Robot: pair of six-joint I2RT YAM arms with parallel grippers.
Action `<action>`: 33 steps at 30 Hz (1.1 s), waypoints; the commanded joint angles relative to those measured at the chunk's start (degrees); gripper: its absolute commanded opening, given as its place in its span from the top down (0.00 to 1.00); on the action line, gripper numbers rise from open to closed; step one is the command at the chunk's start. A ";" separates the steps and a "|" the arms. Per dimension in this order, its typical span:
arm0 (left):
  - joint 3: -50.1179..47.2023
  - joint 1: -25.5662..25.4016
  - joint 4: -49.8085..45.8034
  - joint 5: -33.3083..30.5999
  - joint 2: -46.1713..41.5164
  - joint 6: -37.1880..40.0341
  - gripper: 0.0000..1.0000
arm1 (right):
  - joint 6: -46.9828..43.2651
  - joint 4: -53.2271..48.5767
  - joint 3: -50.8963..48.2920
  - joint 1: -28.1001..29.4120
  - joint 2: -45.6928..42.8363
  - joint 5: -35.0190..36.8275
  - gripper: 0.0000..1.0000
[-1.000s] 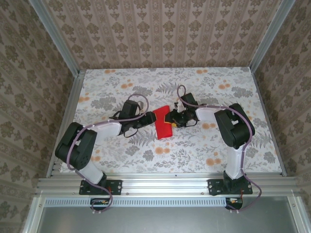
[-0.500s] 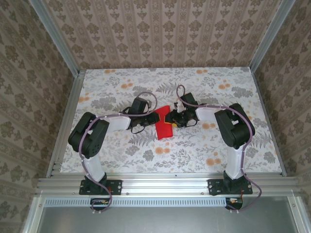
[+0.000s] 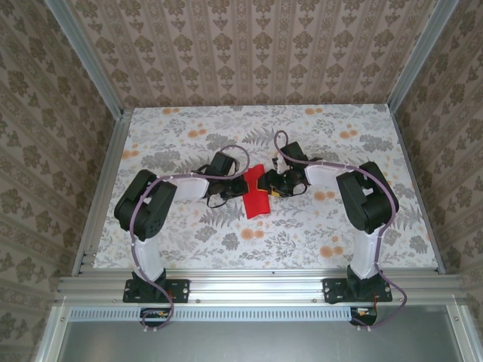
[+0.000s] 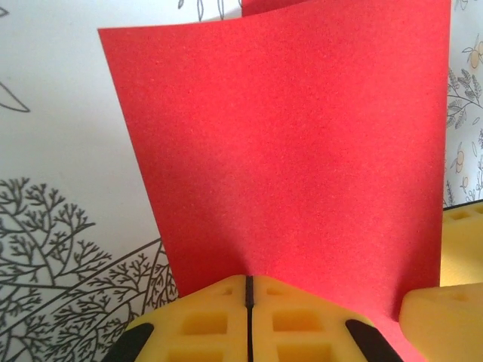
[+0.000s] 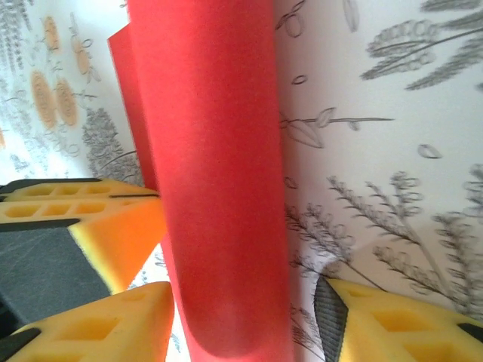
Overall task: Fold a paper plane with a square sheet of paper (pick it up from the middle)
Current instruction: Hold the square sheet of paper at the center of the table.
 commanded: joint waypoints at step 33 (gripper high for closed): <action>3.53 0.28 -2.86 -0.29 -3.54 0.03 0.67 | -8.06 -11.32 7.07 4.24 1.27 17.84 0.57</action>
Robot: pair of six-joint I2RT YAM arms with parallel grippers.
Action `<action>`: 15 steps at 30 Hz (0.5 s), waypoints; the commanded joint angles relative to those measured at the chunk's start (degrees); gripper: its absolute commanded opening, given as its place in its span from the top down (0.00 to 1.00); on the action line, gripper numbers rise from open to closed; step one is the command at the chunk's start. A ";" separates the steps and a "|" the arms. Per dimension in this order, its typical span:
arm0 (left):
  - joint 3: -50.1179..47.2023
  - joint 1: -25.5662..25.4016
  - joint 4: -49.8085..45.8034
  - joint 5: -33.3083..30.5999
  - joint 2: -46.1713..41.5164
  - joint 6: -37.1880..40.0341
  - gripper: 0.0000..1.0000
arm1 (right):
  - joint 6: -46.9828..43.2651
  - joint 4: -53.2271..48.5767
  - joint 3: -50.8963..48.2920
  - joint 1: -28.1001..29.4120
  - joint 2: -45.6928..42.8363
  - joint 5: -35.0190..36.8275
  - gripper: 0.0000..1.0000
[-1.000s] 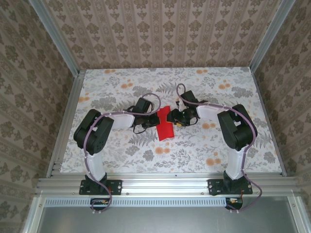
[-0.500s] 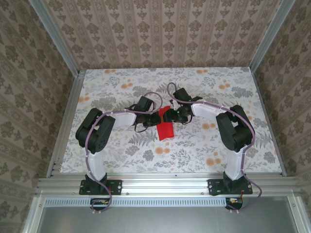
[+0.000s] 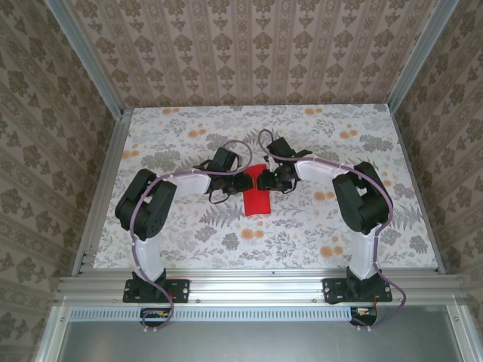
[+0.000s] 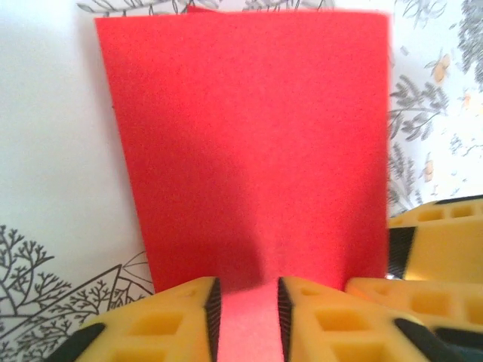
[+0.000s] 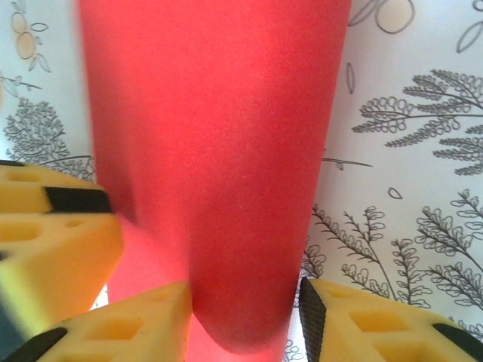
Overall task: Fold a paper plane with a square sheet of paper (pick it up from the middle)
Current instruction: Hold the square sheet of paper at the center of the table.
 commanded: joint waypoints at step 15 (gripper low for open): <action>-4.16 2.68 1.65 -1.09 -5.32 -3.06 0.36 | 6.19 3.10 -4.06 -2.36 -0.49 2.65 0.62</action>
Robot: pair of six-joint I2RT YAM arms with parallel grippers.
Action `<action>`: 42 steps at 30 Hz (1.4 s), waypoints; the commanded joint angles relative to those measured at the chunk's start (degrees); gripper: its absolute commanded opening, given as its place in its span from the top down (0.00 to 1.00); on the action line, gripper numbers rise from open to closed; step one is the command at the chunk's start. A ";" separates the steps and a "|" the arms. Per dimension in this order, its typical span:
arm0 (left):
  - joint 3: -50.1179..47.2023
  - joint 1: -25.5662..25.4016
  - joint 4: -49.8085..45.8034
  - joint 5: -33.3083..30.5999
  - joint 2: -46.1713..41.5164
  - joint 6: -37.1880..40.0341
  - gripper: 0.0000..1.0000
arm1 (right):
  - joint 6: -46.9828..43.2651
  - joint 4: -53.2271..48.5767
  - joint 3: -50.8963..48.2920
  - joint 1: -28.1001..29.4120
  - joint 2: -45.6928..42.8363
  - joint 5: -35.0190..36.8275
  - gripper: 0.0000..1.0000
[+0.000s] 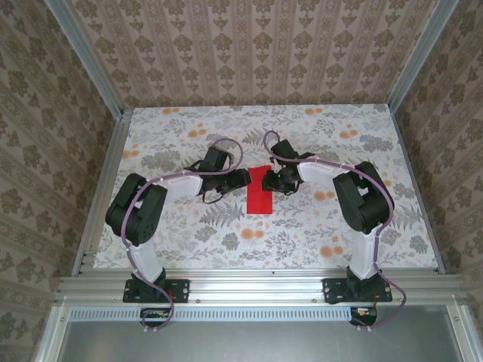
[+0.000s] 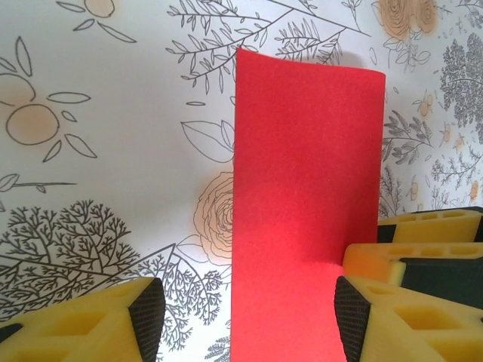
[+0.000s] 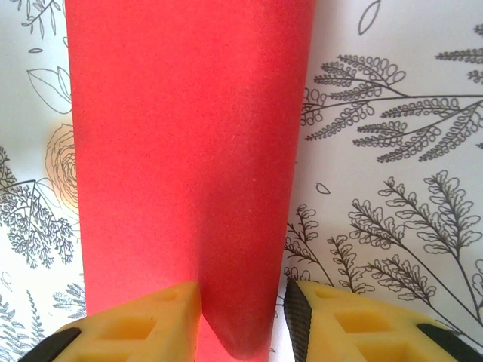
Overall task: Fold a paper plane with a square sheet of paper (pick it up from the middle)
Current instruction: Hold the square sheet of paper at the center of the table.
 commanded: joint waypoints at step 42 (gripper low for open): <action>-2.08 1.31 -9.38 -11.40 -8.67 -1.24 0.47 | -1.31 -4.23 0.06 -1.18 3.44 3.60 0.61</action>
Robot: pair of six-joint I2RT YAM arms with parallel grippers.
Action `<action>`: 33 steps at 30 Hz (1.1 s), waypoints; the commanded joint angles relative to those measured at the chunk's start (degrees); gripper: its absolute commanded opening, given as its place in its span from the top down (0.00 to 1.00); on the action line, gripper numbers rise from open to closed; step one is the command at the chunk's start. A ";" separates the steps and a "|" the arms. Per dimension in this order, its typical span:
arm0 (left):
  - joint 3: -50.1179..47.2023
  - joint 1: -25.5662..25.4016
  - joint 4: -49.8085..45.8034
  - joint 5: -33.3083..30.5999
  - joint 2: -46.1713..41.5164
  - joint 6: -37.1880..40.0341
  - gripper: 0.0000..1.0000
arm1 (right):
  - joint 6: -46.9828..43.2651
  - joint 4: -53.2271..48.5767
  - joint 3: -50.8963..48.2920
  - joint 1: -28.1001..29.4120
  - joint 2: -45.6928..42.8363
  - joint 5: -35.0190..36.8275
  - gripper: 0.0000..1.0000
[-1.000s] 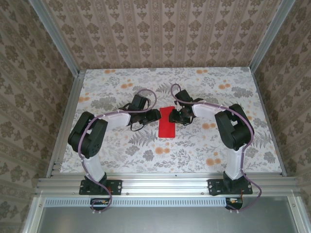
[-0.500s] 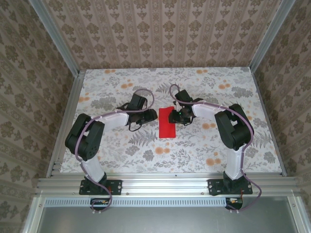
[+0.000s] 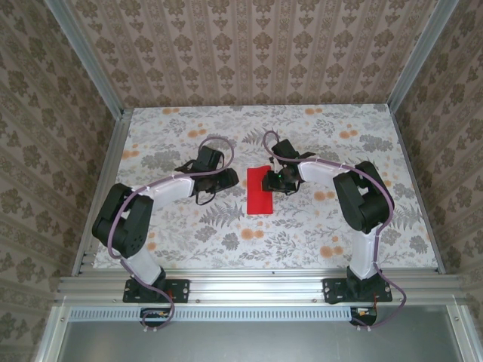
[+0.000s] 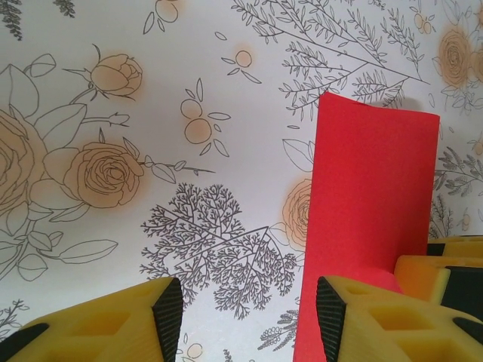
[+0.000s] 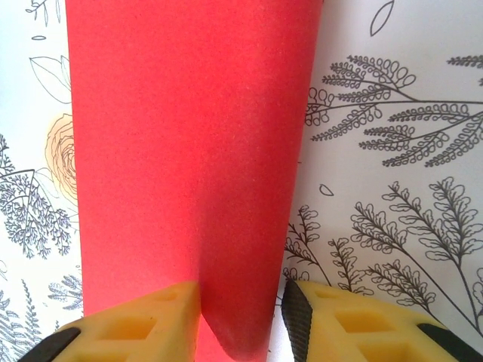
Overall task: Fold a paper plane with a square sheet of paper (pick it up from the middle)
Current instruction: Hold the square sheet of paper at the center of the table.
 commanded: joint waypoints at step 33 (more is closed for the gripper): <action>6.00 -3.92 7.01 12.97 8.91 -1.90 0.70 | 0.73 -4.17 0.17 -0.74 5.05 3.93 0.62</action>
